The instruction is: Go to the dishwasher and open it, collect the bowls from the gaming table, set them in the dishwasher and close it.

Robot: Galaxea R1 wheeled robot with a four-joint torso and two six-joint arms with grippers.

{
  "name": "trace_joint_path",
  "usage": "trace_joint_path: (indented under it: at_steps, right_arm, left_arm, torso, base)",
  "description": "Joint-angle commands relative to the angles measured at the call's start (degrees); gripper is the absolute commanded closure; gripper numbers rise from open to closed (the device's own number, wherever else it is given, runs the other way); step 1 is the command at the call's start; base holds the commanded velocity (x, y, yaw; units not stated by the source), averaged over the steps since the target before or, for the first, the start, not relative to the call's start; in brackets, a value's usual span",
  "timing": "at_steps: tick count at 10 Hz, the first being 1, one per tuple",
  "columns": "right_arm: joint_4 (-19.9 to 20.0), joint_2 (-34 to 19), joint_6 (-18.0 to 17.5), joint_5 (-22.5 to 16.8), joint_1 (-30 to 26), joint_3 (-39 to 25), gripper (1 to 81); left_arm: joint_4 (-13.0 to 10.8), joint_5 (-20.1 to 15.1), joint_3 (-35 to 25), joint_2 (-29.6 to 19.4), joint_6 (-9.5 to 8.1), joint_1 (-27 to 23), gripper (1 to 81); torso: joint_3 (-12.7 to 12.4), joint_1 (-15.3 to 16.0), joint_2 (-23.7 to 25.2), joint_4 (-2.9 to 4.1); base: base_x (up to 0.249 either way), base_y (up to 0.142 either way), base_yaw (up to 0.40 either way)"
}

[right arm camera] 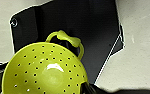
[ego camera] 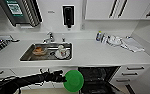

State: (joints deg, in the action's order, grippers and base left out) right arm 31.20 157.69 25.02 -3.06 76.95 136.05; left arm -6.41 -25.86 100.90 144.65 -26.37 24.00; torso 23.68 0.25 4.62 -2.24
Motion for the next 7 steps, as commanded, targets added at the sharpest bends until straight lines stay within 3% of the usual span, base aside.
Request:
trace_joint_path:
  at_steps: [1, 4, 7]
  right_arm:
    - [-0.25, -0.68, 0.21, -4.94, -1.75, -0.53, 81.1]
    - [-0.35, -0.33, 0.21, -4.94, -1.84, -0.62, 81.1]
    - [-0.35, -0.24, 0.21, -4.94, -1.84, -0.71, 81.1]
  left_arm:
    - [1.58, -2.97, 2.10, 2.73, -0.09, -9.71, 81.1]
    - [1.75, -3.06, 2.98, 6.35, -0.17, -11.91, 81.1]
    - [1.84, -4.55, 5.54, 9.87, -0.09, -13.14, 81.1]
  torso:
    - [0.00, 0.00, 0.00, 0.00]
    - [0.02, 0.02, -0.02, 0.00]
    - [2.09, 0.02, -0.02, 0.00]
  base:
    - [0.000, 0.000, 0.000]
    - [0.000, 0.000, 0.000]
    - [0.000, 0.000, 0.000]
